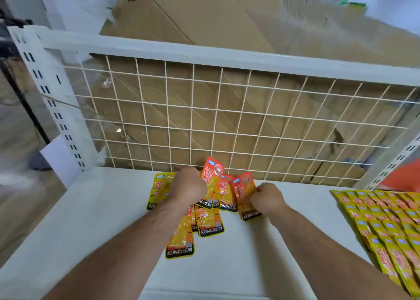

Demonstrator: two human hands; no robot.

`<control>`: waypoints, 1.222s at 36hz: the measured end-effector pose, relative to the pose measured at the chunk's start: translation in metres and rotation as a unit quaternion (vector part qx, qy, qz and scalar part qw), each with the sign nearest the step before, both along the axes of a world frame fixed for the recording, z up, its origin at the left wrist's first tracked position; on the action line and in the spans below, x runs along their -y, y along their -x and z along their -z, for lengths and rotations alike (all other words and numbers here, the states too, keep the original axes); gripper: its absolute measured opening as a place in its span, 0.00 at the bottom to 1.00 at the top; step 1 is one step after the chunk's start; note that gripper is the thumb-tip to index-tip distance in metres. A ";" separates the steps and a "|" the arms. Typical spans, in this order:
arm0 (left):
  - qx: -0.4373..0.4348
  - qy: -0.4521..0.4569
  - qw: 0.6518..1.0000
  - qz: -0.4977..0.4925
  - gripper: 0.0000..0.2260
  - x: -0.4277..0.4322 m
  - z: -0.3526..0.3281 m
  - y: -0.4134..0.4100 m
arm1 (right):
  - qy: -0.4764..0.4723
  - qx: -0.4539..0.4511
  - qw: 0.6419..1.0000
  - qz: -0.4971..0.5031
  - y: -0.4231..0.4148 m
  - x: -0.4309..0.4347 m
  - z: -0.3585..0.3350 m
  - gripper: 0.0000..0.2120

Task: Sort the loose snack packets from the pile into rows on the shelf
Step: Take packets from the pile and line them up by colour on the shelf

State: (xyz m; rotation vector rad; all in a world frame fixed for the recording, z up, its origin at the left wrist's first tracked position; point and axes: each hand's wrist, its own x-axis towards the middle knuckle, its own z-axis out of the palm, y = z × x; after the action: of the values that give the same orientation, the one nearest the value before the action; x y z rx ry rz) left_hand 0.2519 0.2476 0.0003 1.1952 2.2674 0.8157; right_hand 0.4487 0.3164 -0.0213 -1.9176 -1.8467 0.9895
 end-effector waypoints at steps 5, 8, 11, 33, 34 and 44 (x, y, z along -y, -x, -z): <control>0.065 -0.017 0.998 0.016 0.04 0.000 -0.005 -0.024 | 0.051 -0.254 0.964 0.068 -0.028 0.018 -0.020 0.05; 0.137 -0.017 0.990 0.039 0.07 0.000 -0.001 -0.046 | 0.046 -0.274 0.958 0.070 -0.046 0.029 -0.026 0.07; 0.190 -0.016 0.980 0.051 0.08 0.001 0.001 -0.069 | 0.041 -0.276 0.957 0.078 -0.065 0.039 -0.027 0.07; 0.239 0.016 0.956 0.169 0.07 0.066 -0.013 -0.299 | -0.015 -0.311 0.935 0.170 -0.305 0.144 -0.032 0.10; 0.246 0.021 0.954 0.169 0.07 0.072 -0.012 -0.314 | -0.014 -0.314 0.933 0.177 -0.320 0.152 -0.031 0.09; 0.300 0.043 0.932 0.201 0.12 0.113 0.000 -0.460 | -0.012 -0.282 0.936 0.212 -0.472 0.216 -0.021 0.02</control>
State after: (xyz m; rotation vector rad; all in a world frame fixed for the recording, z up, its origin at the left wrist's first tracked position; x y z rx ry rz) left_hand 0.7120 0.1346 0.0003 1.1213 1.4881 0.7741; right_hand 0.9203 0.1004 -0.0005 -1.6735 -1.0656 1.1896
